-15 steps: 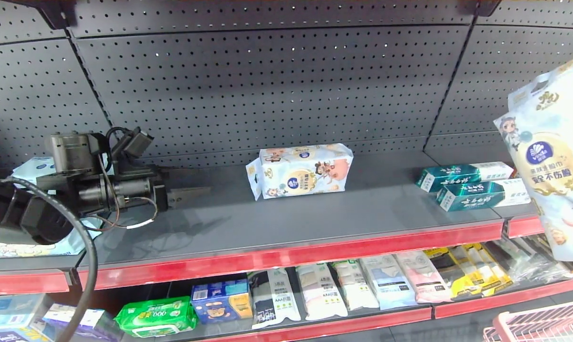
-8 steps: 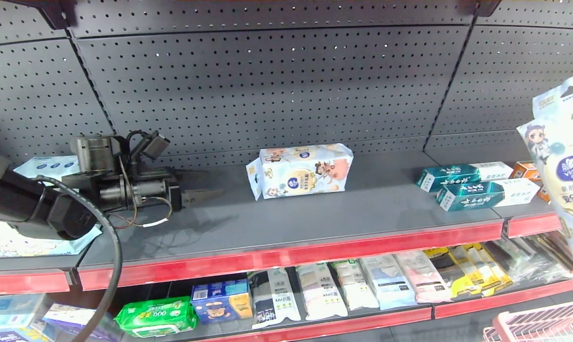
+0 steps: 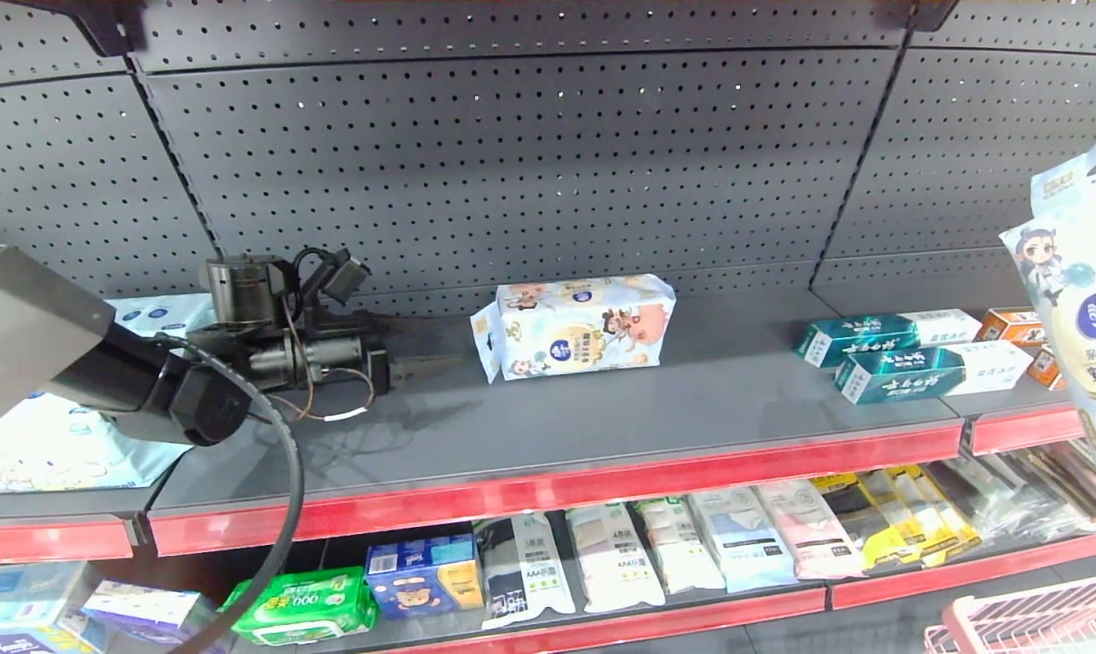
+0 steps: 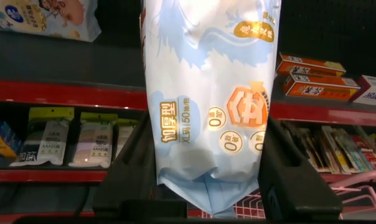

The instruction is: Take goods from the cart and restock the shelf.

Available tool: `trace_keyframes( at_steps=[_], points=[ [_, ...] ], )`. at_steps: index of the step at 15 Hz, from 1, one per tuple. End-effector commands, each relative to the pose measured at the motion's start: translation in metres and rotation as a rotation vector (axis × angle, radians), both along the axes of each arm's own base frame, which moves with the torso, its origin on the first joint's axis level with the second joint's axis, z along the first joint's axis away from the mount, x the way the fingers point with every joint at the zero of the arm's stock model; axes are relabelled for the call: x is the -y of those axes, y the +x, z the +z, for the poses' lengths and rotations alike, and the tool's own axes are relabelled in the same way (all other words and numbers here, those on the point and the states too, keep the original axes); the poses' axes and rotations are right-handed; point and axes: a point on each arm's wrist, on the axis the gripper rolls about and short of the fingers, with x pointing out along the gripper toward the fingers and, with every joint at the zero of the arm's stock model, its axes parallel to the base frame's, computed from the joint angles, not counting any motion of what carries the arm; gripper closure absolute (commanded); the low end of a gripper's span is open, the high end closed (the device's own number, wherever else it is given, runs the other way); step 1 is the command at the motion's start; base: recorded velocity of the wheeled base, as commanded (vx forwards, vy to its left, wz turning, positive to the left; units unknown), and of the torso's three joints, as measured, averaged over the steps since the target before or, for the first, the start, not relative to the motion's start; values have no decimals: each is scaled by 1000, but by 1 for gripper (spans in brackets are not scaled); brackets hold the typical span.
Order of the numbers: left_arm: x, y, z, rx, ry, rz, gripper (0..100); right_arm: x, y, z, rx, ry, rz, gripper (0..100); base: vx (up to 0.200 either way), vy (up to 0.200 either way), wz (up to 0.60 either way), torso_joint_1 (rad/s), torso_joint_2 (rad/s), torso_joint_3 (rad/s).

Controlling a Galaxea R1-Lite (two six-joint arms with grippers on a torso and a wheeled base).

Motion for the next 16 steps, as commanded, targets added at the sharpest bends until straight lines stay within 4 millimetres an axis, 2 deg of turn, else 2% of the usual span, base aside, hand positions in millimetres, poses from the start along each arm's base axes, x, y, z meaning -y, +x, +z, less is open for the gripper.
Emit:
trace_keyframes(
  at_steps=[1,4,7,16],
  points=[
    [3,14,-15,-6,1,-1,0,0,0,0,2,0,0,100,0,0,0,0,0,0],
    [6,30,-19,30,-6,-3,0,0,0,-1,-4,-1,0,100,0,0,0,0,0,0],
    [17,31,-15,36,-19,-26,0,0,0,-3,-10,0,-1,100,0,0,0,0,0,0],
    [30,49,-9,82,-37,-46,0,0,-1,-4,-10,-5,-4,100,0,0,0,0,0,0]
  ],
)
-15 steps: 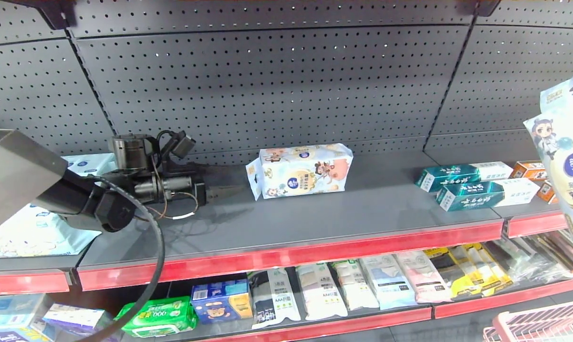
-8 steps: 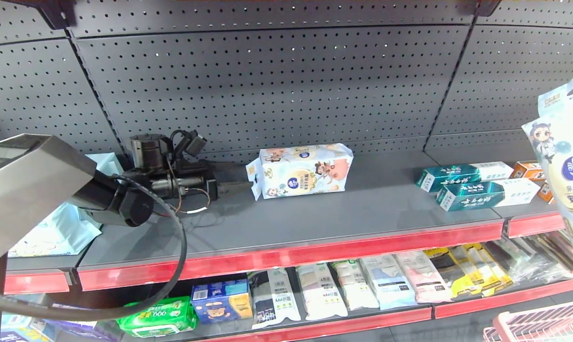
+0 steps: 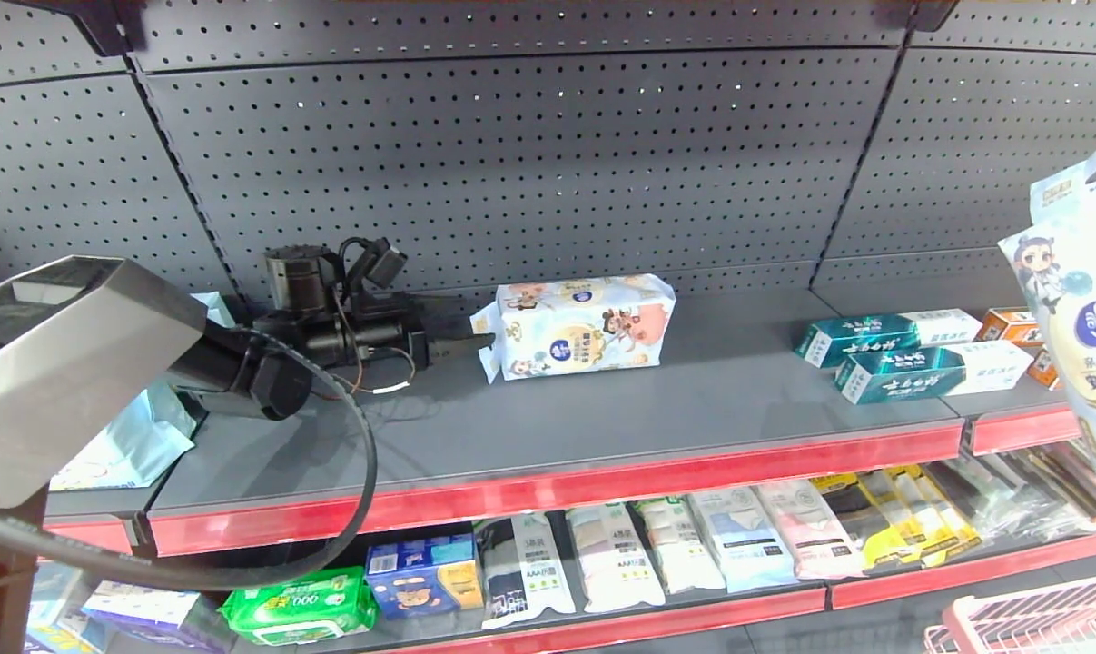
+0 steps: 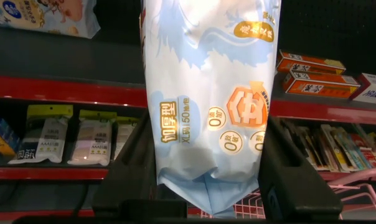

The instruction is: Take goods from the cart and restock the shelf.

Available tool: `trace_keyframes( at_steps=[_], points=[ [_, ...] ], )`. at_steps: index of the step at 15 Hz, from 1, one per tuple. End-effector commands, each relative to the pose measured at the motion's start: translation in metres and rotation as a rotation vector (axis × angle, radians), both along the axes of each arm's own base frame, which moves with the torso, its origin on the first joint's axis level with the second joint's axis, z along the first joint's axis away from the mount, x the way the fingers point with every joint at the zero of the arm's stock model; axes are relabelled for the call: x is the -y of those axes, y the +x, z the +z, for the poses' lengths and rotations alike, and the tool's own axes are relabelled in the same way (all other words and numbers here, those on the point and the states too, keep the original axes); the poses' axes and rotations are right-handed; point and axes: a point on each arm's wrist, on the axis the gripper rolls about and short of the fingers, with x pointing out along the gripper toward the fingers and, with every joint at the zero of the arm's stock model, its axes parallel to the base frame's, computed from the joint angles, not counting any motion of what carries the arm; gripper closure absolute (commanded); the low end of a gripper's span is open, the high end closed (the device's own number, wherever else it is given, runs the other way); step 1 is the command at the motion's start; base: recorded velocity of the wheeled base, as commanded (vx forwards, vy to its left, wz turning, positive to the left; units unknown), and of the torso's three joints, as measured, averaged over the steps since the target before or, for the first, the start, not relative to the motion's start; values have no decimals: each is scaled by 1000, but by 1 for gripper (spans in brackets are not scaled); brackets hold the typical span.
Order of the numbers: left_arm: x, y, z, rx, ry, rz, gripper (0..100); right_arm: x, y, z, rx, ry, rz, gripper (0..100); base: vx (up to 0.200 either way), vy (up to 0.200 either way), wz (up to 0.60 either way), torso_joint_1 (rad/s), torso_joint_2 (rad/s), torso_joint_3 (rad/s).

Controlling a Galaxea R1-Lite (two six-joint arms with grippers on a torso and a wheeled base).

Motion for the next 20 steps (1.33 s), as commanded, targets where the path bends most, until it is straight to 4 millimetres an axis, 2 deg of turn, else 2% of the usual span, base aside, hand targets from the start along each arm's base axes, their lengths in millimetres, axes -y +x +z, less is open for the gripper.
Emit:
trace_keyframes(
  at_steps=[1,3,7,13,17,20],
  points=[
    [7,4,0,8,-5,-13,0,0,0,-1,-4,1,-1,100,0,0,0,0,0,0],
    [11,14,-2,28,-9,-16,0,0,0,0,-4,-1,0,100,0,0,0,0,0,0],
    [21,18,-2,36,-14,-35,0,0,1,-1,-5,-1,0,100,0,0,0,0,0,0],
    [27,27,-4,50,-20,-43,0,0,1,-2,-10,0,0,100,0,0,0,0,0,0],
    [40,27,-6,50,-20,-70,0,0,1,-2,-10,0,0,100,0,0,0,0,0,0],
    [42,26,-8,48,-20,-76,0,0,1,-2,-8,0,0,100,0,0,0,0,0,0]
  ],
)
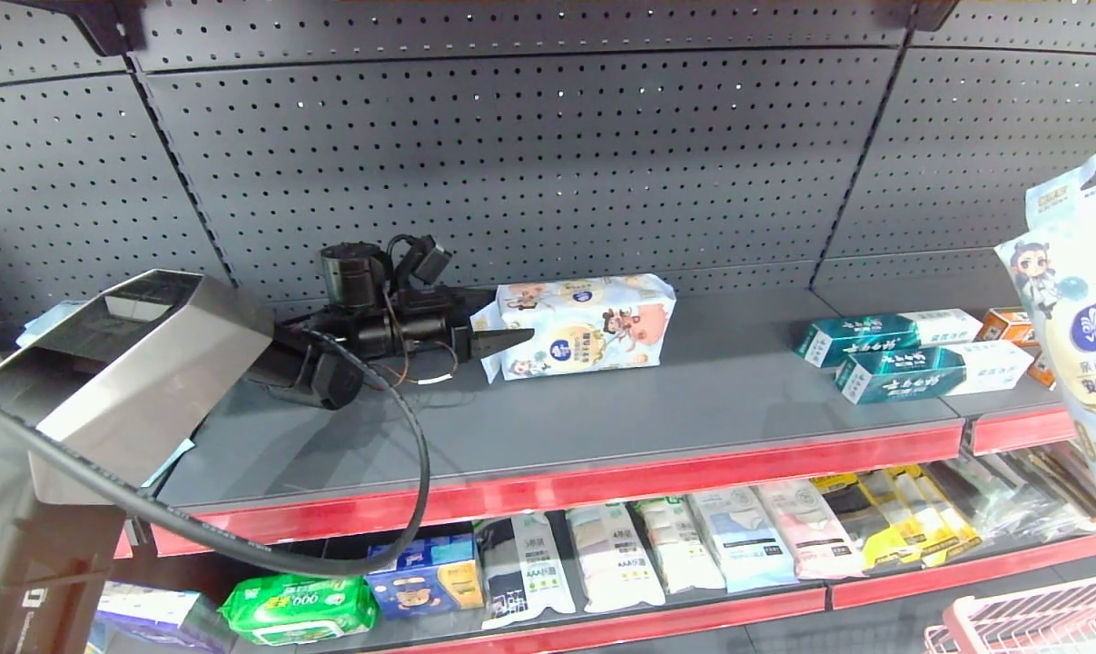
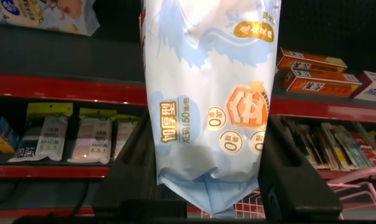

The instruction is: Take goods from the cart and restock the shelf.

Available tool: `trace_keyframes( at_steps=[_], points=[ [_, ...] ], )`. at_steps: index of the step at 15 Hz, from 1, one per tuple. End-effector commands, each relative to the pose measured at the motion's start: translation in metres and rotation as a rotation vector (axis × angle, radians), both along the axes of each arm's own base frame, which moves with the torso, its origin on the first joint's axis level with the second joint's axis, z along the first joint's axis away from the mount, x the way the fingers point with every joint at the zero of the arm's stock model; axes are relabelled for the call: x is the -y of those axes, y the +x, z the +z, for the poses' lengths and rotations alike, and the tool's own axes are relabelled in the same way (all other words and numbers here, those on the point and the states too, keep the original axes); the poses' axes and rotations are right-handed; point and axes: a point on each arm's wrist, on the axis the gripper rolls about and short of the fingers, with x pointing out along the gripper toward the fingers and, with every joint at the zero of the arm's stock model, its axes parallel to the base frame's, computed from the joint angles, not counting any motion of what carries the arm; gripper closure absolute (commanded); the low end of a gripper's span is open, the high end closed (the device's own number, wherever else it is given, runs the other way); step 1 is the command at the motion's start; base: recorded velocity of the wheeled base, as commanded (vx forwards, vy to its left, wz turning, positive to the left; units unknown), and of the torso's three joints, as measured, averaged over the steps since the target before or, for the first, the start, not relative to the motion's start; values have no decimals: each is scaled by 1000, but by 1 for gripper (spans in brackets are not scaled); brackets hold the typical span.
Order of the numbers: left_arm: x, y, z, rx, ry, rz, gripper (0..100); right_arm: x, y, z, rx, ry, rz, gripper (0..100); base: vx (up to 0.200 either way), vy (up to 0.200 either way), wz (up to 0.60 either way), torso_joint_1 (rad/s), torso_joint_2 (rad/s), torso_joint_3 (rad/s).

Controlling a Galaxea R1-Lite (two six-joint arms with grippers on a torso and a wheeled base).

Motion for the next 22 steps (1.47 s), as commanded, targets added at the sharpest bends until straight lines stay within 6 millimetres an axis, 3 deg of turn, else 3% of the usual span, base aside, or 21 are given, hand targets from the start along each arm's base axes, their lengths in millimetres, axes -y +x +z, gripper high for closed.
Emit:
trace_keyframes(
  at_steps=[1,22],
  points=[
    [2,0,-1,0,0,-4,0,0,0,0,0,-1,0,100,0,0,0,0,0,0],
    [31,13,-7,24,-6,-54,0,-1,-4,-1,13,-3,0,100,0,0,0,0,0,0]
  ],
)
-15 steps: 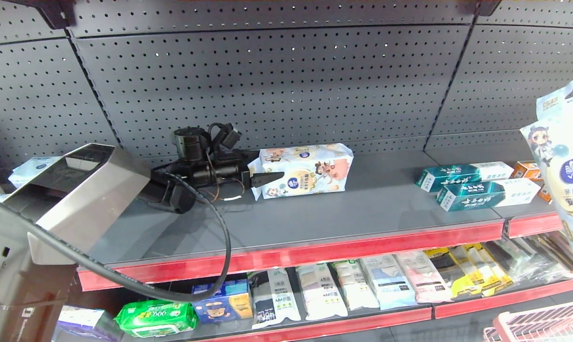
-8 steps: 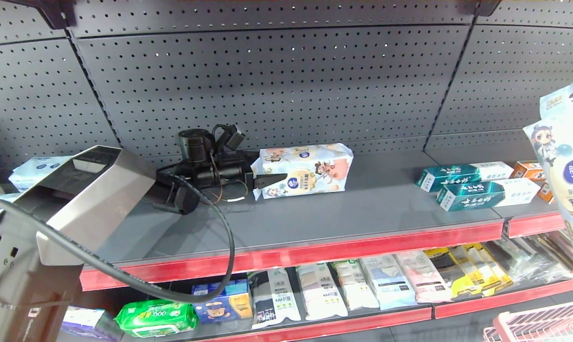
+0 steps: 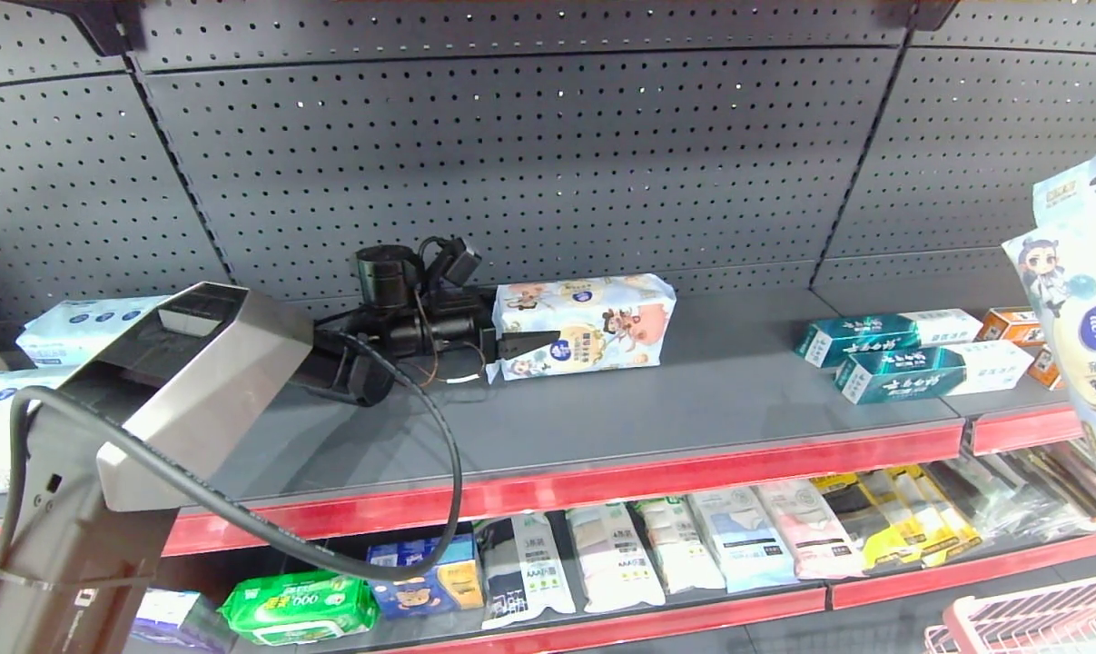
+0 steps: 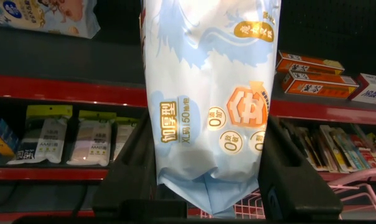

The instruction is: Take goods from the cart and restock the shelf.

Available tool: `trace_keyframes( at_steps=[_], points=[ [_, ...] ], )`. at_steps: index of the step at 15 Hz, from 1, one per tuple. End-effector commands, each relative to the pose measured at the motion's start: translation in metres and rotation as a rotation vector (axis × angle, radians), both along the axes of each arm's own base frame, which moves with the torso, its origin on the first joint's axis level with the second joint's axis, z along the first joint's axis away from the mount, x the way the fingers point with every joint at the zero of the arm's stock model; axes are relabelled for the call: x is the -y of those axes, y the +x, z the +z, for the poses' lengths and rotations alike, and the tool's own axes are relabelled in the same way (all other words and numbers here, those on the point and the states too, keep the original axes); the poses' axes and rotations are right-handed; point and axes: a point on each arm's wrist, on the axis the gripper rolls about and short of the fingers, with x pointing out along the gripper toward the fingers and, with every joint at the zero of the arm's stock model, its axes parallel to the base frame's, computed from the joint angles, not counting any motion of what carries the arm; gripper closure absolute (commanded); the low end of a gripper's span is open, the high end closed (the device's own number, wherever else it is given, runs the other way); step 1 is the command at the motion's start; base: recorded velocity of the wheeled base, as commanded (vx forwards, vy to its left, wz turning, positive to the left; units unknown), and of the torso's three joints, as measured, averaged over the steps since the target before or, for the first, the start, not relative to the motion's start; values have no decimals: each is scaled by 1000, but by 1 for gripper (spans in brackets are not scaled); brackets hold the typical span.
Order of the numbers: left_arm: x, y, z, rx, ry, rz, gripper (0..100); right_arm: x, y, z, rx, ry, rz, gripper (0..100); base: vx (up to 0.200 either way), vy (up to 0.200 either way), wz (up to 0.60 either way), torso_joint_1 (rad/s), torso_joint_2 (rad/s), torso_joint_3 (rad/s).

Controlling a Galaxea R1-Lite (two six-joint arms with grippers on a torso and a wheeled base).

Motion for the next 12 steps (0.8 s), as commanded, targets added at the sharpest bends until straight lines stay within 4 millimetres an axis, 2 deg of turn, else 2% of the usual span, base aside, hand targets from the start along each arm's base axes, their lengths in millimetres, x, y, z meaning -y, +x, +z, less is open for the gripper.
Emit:
trace_keyframes(
  at_steps=[1,2,7,12],
  points=[
    [1,1,-2,0,0,-1,0,0,1,-1,-6,0,0,100,0,0,0,0,0,0],
    [1,1,-3,0,0,-1,100,0,0,-2,-6,0,0,100,0,0,0,0,0,0],
    [2,3,-2,5,-2,-3,100,0,1,-1,-7,1,0,100,0,0,0,0,0,0],
    [1,-4,4,2,-1,-7,100,0,3,-3,-19,4,2,100,0,0,0,0,0,0]
  ],
)
